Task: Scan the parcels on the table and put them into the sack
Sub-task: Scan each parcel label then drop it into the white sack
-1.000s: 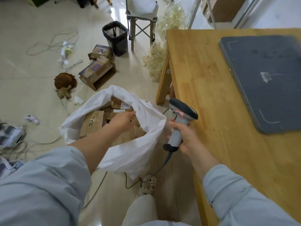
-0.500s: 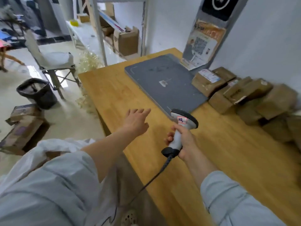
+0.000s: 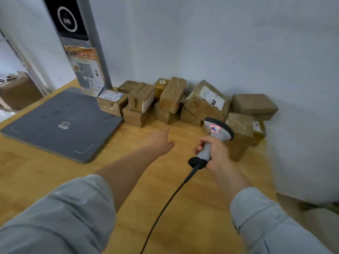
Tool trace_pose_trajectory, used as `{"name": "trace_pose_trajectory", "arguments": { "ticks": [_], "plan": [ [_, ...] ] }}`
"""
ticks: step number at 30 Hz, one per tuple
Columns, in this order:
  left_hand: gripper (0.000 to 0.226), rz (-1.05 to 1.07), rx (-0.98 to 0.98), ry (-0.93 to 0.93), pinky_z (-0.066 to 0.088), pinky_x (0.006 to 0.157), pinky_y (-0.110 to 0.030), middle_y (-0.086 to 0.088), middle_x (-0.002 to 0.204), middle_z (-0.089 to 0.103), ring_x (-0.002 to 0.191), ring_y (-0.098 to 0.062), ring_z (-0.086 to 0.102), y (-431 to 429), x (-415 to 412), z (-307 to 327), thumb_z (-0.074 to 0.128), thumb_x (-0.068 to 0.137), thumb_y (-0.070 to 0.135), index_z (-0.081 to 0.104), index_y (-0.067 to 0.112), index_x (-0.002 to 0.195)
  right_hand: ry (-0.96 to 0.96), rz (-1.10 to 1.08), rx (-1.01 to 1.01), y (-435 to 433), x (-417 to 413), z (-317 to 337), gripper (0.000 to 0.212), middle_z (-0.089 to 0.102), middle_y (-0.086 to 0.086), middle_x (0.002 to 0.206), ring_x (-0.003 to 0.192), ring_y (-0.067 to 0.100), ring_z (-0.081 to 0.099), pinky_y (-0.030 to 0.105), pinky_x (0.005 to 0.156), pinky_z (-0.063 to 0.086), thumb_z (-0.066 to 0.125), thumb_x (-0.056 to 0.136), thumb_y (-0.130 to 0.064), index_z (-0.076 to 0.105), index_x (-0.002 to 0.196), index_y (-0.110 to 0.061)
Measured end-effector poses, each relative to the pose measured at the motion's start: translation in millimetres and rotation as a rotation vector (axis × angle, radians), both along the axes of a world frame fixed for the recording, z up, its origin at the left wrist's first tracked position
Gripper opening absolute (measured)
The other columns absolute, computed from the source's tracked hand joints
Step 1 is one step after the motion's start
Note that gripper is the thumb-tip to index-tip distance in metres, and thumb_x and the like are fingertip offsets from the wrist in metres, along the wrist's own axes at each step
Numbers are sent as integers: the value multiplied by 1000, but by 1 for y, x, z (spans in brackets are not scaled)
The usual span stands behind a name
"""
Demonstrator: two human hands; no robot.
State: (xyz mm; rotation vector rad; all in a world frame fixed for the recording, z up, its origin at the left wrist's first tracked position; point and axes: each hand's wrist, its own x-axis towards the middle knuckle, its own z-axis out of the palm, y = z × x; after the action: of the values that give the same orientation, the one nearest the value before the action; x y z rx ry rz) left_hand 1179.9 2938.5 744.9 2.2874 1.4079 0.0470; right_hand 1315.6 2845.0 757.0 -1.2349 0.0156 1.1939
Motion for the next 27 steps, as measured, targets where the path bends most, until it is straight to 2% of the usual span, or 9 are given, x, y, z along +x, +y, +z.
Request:
{"name": "trace_pose_trajectory", "arguments": {
  "ticks": [4,7,10,13,15,17,21,25,27],
  "plan": [
    [69,-119,6,-34,44,96,-36,-9,148,40,127,-27,47,-12,105,5,56,95,35,22,16,152,-30,-173,-23,-24,83,-10,26,51,6,49,32,10,45,29,53,51,52,91,0,48,65,-4],
    [73,-226,35,-68,42,100,-38,-10,147,39,131,-29,42,-17,175,9,64,89,34,27,16,150,-39,-246,-32,-41,133,-19,19,55,6,52,35,13,48,27,46,47,56,89,-1,51,71,-3],
    [100,-383,118,42,19,117,-42,-11,159,13,147,-30,10,-13,237,7,74,81,33,9,10,153,-37,-309,3,-55,167,-27,17,56,7,50,40,16,49,32,53,49,59,86,2,51,71,-4],
    [116,-501,208,279,-4,118,-46,-9,161,-13,147,-27,-16,-1,286,2,74,80,37,-13,7,152,-20,-293,53,-63,185,-35,15,55,9,52,42,19,47,35,55,48,59,84,4,52,74,-3],
    [126,-550,187,392,-9,117,-46,-9,159,-22,145,-26,-23,7,309,-1,76,76,39,-22,8,149,1,-280,46,-67,192,-43,14,55,10,51,41,20,46,34,54,47,59,84,5,52,74,-3],
    [134,-574,107,431,-5,118,-47,-8,158,-23,145,-26,-22,13,322,-4,79,71,42,-27,12,147,17,-273,38,-71,197,-49,13,54,11,51,40,19,46,34,52,47,58,85,6,53,76,-2],
    [138,-574,99,415,10,119,-51,-10,161,-5,148,-31,-3,14,322,-4,82,65,48,-23,21,149,35,-280,12,-77,200,-57,9,55,11,50,38,18,45,33,51,46,58,85,7,55,80,-1],
    [130,-568,63,411,11,115,-58,-17,158,-5,145,-42,-7,1,278,5,80,68,49,-25,40,146,46,-263,-22,-79,188,-60,7,55,11,49,37,18,46,33,52,47,58,84,6,56,83,0],
    [121,-489,44,354,17,113,-59,-17,156,-3,143,-44,-7,-4,240,7,77,71,48,-19,50,145,48,-236,-40,-80,174,-60,6,55,11,49,38,18,46,32,50,47,58,84,7,56,84,1]
  ]
}}
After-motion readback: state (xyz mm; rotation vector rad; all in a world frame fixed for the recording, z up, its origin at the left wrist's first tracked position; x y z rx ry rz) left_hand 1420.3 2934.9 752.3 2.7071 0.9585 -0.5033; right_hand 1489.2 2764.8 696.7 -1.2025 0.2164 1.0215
